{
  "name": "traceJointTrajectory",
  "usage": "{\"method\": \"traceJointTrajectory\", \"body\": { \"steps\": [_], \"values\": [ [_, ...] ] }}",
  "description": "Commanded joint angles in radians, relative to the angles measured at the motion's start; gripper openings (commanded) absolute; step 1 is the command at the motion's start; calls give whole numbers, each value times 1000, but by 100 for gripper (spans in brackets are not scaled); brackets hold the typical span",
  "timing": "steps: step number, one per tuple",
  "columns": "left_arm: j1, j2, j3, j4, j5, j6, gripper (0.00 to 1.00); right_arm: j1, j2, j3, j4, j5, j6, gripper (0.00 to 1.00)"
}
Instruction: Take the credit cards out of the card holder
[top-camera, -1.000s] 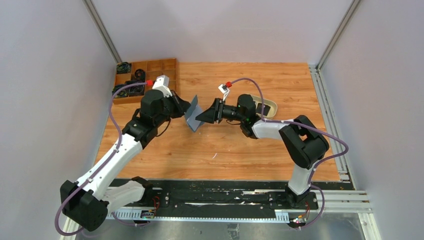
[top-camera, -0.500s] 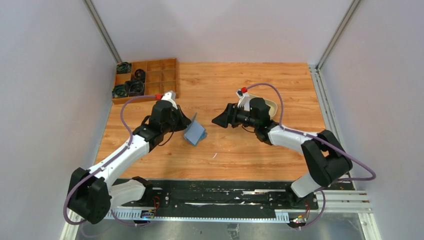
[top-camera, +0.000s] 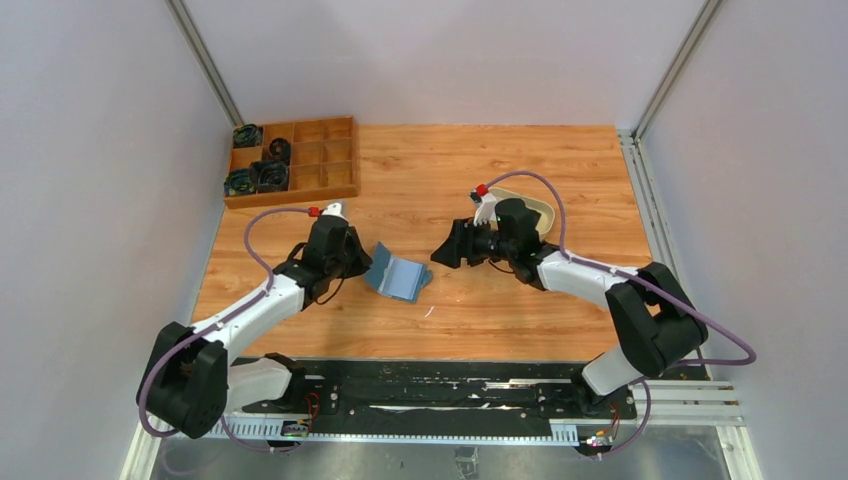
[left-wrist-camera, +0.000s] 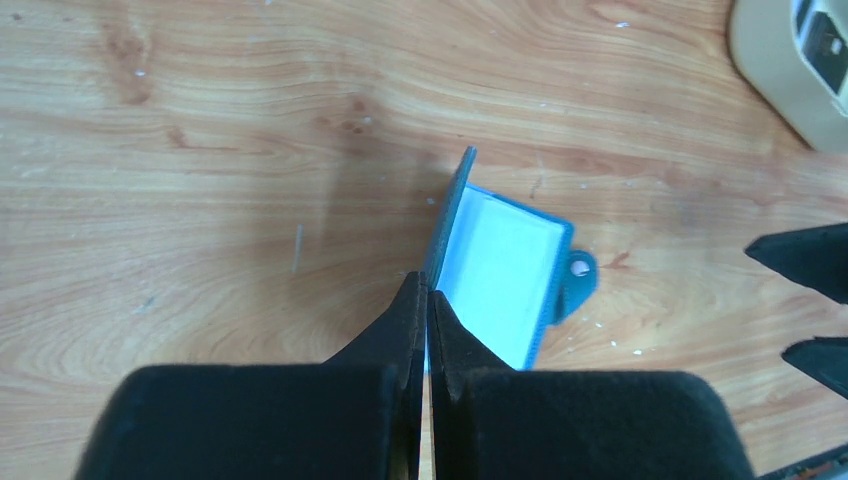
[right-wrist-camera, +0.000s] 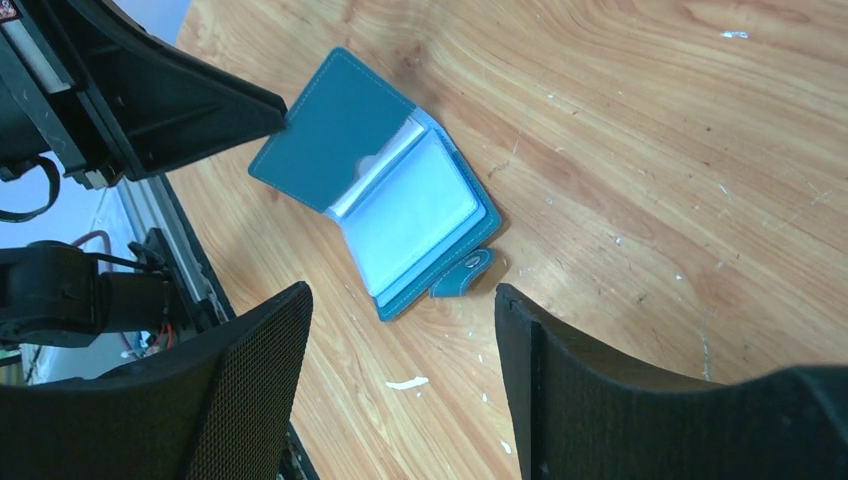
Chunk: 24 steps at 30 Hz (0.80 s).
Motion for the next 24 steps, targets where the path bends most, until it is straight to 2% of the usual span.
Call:
{"method": "traceJointTrajectory", "body": {
  "steps": [1, 9, 16, 24],
  "values": [
    [23, 2, -35, 6, -47, -3, 0, -8, -36, 6, -90, 19, -68, 71],
    [43, 80, -51, 57, 66, -12, 0, -8, -15, 15, -124, 14, -81, 71],
    [80, 173, -88, 155, 213, -69, 16, -8, 2, 28, -112, 4, -68, 71],
    [99, 200, -97, 177, 248, -93, 37, -8, -6, 20, -128, 5, -84, 71]
  ]
}}
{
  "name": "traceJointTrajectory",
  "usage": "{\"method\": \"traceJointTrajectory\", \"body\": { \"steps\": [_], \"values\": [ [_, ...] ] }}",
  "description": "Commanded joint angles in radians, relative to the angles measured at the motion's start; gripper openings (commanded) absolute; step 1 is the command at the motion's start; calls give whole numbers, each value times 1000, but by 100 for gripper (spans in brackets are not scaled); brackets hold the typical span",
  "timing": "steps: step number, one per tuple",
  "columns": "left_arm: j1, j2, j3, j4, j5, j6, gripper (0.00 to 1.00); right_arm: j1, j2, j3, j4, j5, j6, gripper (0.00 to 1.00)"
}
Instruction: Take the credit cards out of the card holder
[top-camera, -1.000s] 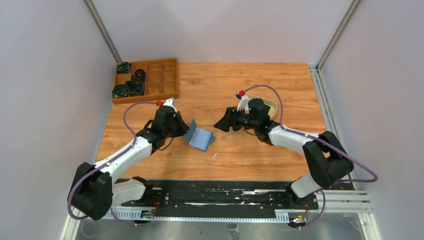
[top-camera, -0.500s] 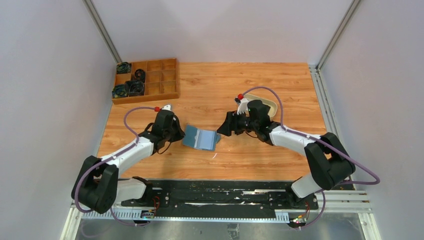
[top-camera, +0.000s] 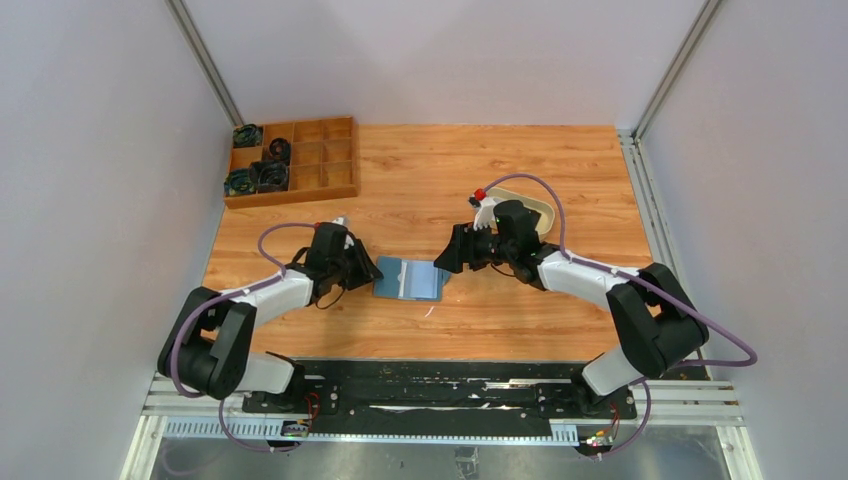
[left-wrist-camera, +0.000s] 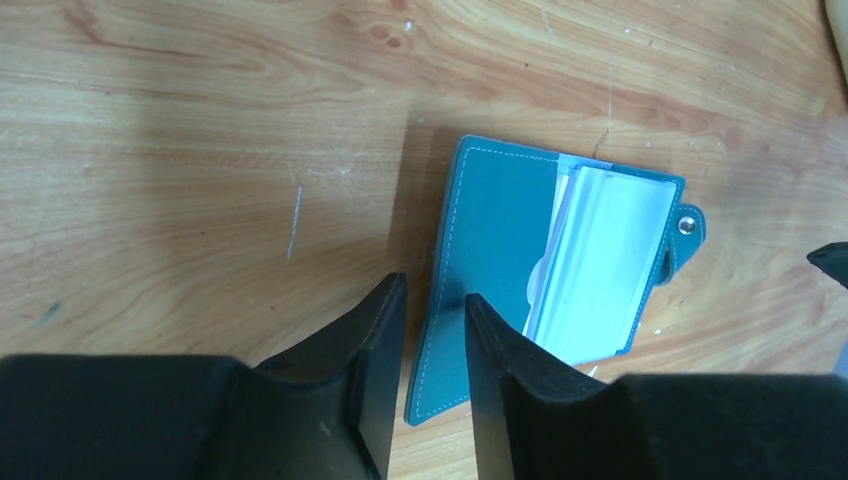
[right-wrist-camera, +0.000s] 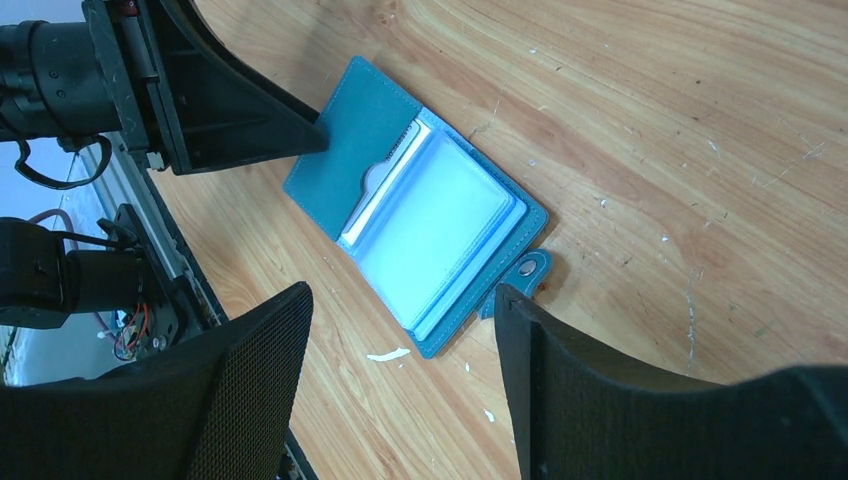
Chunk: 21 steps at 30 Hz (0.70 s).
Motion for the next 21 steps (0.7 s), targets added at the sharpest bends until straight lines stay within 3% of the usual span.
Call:
{"method": "traceJointTrajectory", "body": {
  "steps": [1, 6, 13, 17, 21],
  "values": [
    [18, 21, -21, 62, 55, -35, 38, -8, 0, 16, -24, -2, -25, 71],
    [23, 49, -65, 180, 125, -106, 44, -8, -4, 10, -22, -2, -24, 70],
    [23, 71, -88, 282, 219, -180, 43, -8, -10, 2, -21, -6, -29, 70],
    [23, 46, -82, 284, 229, -190, 27, -8, -11, -2, -18, -12, -29, 70],
    [23, 57, -69, 367, 321, -217, 0, -8, -14, -4, -14, -20, -29, 70]
  ]
}}
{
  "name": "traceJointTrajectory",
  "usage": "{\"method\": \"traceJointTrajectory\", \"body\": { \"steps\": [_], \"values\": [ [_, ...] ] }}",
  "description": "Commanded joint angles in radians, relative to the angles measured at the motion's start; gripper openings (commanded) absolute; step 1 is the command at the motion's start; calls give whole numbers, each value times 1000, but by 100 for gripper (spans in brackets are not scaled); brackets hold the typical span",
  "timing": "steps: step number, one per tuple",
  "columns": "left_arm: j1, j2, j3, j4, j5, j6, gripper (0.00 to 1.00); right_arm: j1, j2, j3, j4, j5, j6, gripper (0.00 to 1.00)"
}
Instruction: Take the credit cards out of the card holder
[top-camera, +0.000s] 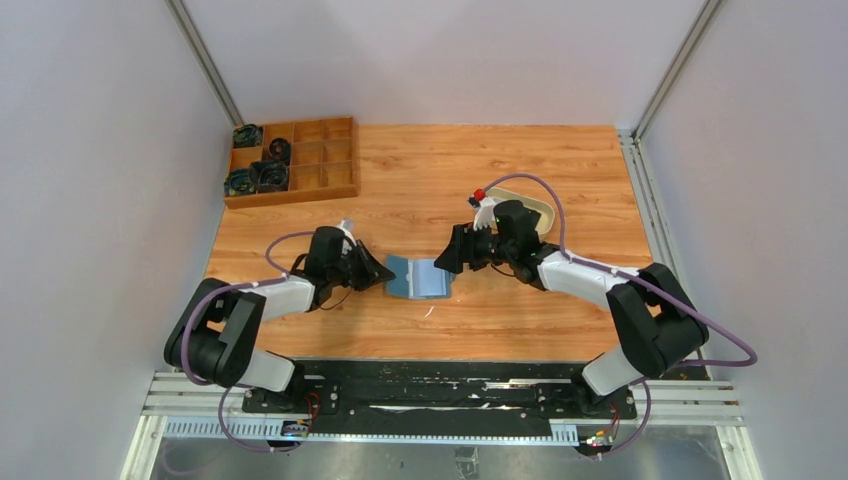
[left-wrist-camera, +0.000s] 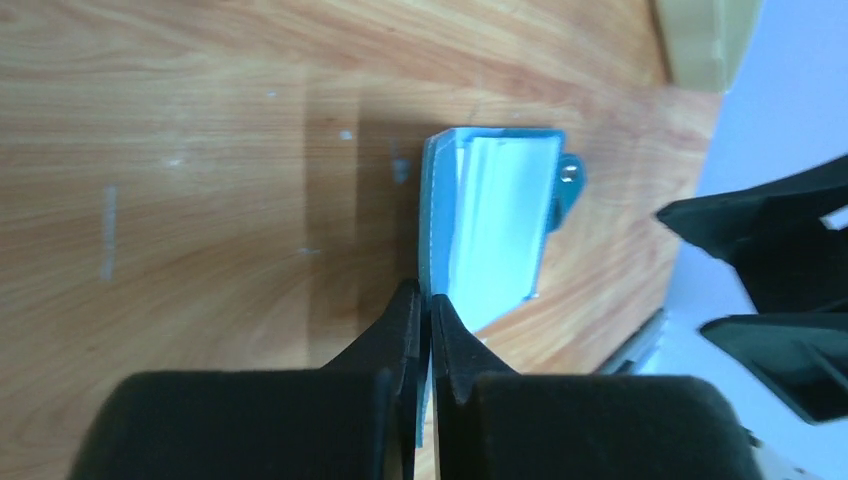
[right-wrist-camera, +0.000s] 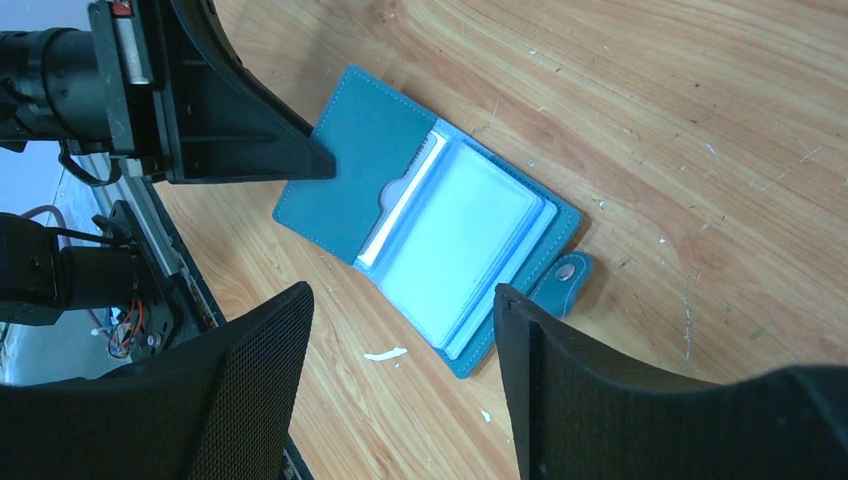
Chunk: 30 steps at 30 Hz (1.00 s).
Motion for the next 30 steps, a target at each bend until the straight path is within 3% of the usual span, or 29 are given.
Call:
{"method": "traceJointTrajectory", "body": {
  "steps": [1, 4, 9, 17, 22, 26, 30],
  "values": [
    [6, 3, 12, 146, 131, -51, 0, -8, -14, -3, -11, -23, -14, 70],
    [5, -3, 35, 242, 200, -97, 0, -8, -22, 0, 4, -34, -8, 70],
    [8, -49, 181, 210, 275, -94, 0, -11, -34, 21, 115, -92, 87, 70],
    [16, -39, 437, 162, 337, -97, 0, -103, 26, -52, 767, -261, 546, 70],
    [16, -33, 493, 162, 351, -103, 0, -193, 71, -65, 1112, -309, 794, 69],
    [16, -29, 516, 162, 355, -100, 0, -290, 91, -43, 1236, -356, 911, 68],
    [16, -26, 524, 162, 348, -100, 0, -311, 107, 28, 1235, -434, 931, 66]
  ]
}}
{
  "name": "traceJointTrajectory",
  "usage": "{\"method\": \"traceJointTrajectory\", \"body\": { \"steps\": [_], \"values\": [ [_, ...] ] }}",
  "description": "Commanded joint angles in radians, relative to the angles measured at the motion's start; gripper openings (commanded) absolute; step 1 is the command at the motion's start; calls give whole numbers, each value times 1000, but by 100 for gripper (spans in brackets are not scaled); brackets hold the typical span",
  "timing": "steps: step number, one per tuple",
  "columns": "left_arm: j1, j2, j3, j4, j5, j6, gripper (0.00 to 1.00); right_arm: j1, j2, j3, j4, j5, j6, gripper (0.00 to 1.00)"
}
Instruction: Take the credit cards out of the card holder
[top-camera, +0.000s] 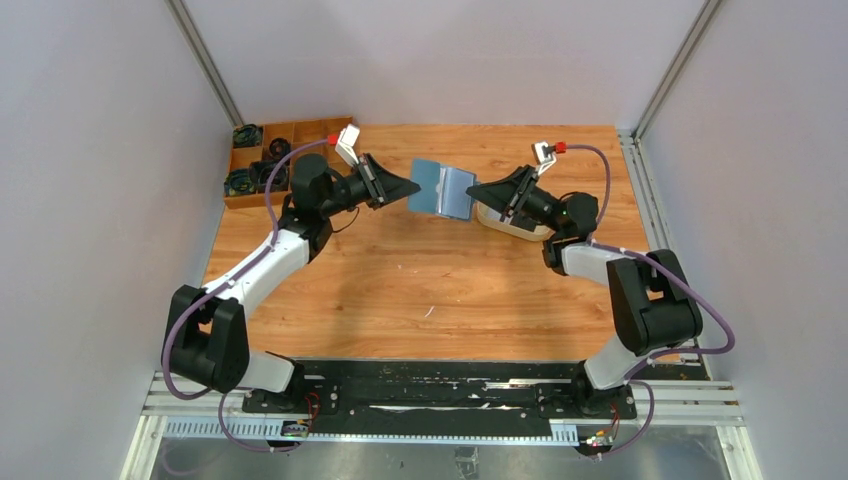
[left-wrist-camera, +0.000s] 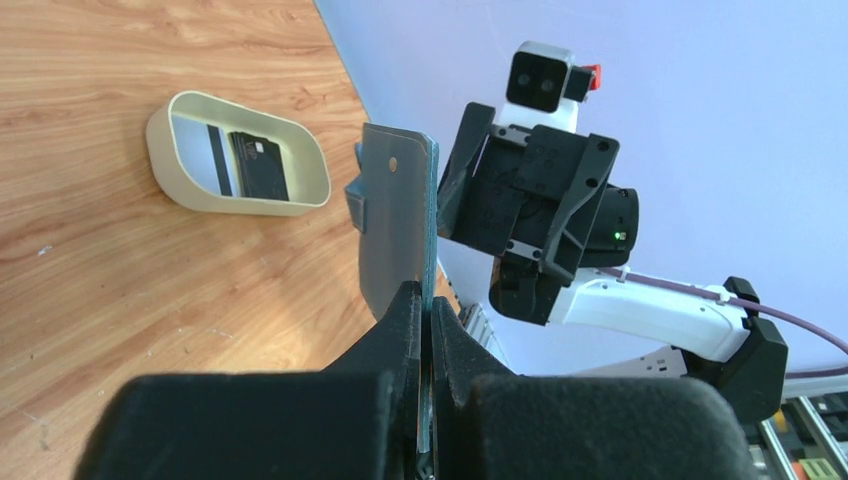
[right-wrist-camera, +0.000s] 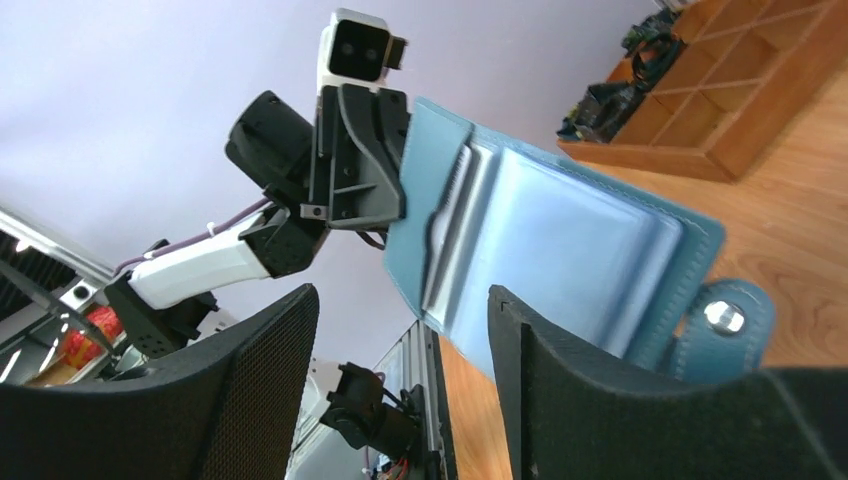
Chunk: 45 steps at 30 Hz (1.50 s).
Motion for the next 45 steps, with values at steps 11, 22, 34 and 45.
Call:
{"method": "traceJointTrajectory", "body": {
  "steps": [11, 22, 34, 45],
  "values": [
    [4, -3, 39, 9, 20, 5, 0, 24, 99, 166, 32, -166, 89, 58],
    [4, -14, 41, 8, 31, 2, 0, 107, 185, 258, 12, -148, 77, 56],
    [3, -29, 22, 9, 39, 7, 0, 120, 221, 303, 21, -140, 93, 47],
    [4, -35, 2, 9, 42, 11, 0, 120, 221, 312, 24, -138, 94, 25]
  ]
}}
